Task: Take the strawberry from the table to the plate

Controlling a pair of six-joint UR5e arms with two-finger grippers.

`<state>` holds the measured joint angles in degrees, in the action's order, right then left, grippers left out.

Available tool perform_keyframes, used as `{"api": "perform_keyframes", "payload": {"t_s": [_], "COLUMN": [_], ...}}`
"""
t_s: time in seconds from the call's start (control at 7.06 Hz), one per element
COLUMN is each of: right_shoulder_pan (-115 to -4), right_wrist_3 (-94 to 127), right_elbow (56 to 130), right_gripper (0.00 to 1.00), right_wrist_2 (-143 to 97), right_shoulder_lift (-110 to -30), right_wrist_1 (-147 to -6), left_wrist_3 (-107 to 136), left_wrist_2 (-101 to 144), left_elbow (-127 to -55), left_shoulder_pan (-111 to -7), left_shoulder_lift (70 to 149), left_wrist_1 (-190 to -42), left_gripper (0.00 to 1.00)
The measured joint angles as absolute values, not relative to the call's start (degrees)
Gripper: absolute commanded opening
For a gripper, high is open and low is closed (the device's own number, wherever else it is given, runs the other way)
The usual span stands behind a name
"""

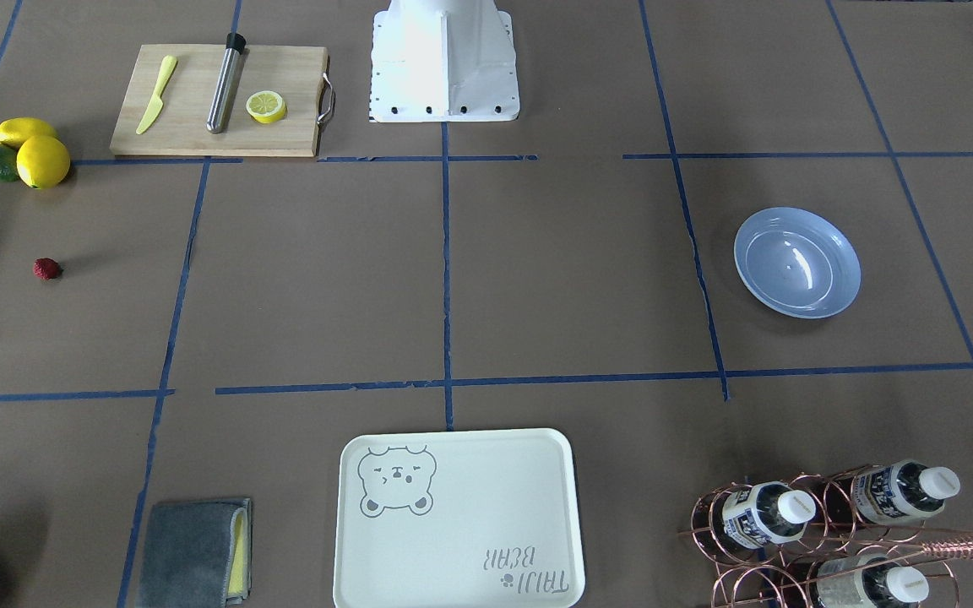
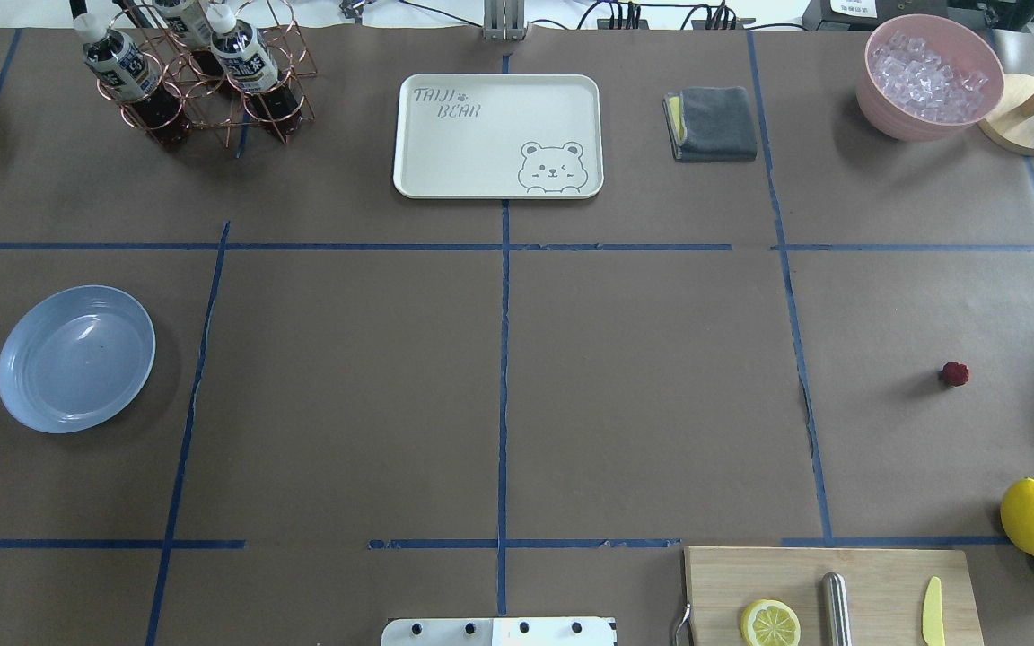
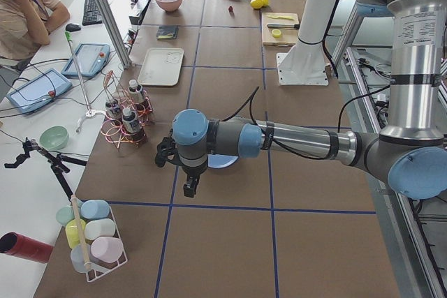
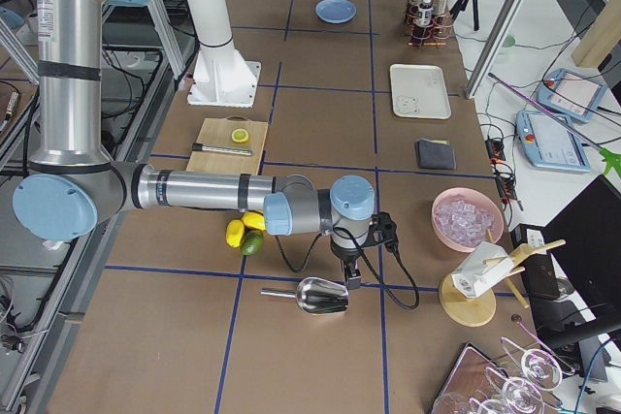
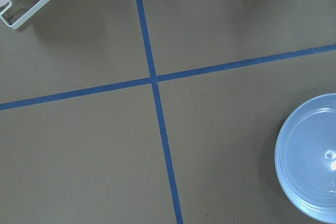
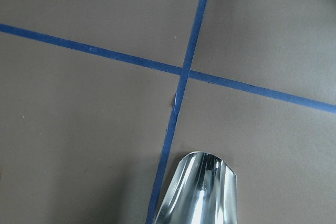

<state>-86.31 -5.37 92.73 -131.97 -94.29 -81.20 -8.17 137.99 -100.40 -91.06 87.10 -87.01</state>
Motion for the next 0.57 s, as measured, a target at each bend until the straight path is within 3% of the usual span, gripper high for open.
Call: {"api": "perform_keyframes", "payload": {"t_s": [0.57], "right_shoulder_pan": [-86.3], "right_wrist_3": [-5.4], "right_elbow": [93.4], "right_gripper": [1.0], "right_wrist_2": [-134.2], "right_shoulder_lift": [-94.3], "right_wrist_1": [-80.4], "left_wrist_3": [-8.2], "left_wrist_2": [137.8], "left_elbow": [-100.4], "left_shoulder_pan": [-91.0], "left_shoulder_lift": [87.1], "left_wrist_1": [-88.0], "left_gripper": [1.0]}}
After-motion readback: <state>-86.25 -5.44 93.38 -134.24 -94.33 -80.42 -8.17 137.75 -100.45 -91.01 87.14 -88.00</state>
